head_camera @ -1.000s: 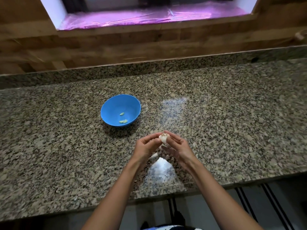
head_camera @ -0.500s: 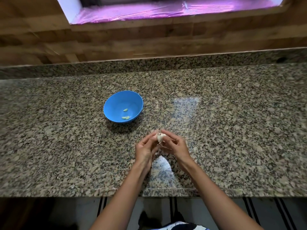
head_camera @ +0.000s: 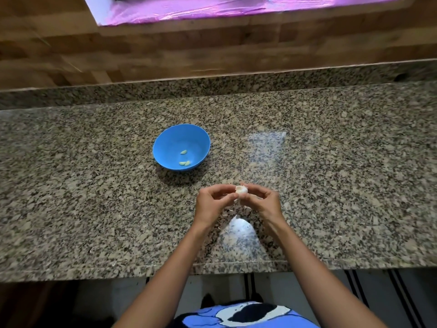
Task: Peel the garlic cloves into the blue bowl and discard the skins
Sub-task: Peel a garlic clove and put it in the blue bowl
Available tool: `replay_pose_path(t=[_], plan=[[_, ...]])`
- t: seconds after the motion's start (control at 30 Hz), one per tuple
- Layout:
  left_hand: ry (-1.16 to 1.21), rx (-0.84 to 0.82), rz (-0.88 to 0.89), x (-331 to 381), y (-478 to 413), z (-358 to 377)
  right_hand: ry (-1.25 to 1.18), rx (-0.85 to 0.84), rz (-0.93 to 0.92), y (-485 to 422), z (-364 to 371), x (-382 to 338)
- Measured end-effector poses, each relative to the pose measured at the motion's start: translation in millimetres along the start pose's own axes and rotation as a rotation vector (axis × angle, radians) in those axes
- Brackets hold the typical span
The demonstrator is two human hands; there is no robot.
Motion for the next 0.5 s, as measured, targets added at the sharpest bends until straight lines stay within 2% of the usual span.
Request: replay_pose_path(t=[0.23, 0.33, 0.4, 0.5], plan=[[-0.289, 0.006, 0.194, -1.1, 3.8, -2.6, 0.047, 0.007, -0.016, 3.5, 5.3, -6.3], [-0.333, 0.033, 0.255, -1.5, 4.7, -4.7, 0.047, -0.011, -0.034, 7.2, 9.0, -7.5], [-0.244, 0.053, 0.208, -2.4, 1.4, -9.4, 0.024, -0.021, -0.03, 9.3, 13.6, -5.5], [-0.014, 0.132, -0.02, -9.6, -4.4, -22.5, 0.096, 0.063, -0.028, 4.6, 15.0, -1.1]])
Point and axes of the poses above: each hand's wrist, its own y-axis away from the middle knuckle, its own z-axis out of the palm, x = y × z, the point moved 2 cm from there along -y, towards the middle knuckle, and after that the axes turned 12 degrees about y, right-handed, at the moved point
